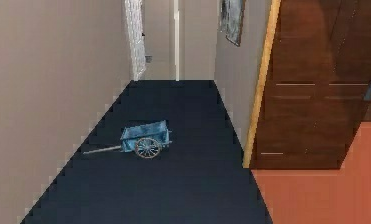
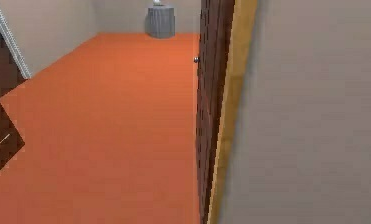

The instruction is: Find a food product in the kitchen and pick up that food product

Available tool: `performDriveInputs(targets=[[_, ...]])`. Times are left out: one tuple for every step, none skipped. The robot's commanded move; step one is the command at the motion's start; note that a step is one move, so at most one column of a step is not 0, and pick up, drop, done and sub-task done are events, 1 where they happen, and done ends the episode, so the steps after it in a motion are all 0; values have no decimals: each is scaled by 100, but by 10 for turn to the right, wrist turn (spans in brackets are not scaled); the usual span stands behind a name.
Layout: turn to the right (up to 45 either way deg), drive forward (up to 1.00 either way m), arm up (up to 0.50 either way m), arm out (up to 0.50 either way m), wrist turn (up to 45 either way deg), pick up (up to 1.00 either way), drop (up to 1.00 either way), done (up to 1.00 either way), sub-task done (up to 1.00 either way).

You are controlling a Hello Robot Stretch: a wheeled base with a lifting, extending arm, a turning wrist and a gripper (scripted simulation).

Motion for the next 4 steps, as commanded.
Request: performDriveInputs(targets=[[450,0,0,0,0,0,0,0,0],[120,0,0,0,0,0,0,0,0],[0,100,0,0,0,0,0,0,0],[0,100,0,0,0,0,0,0,0]])
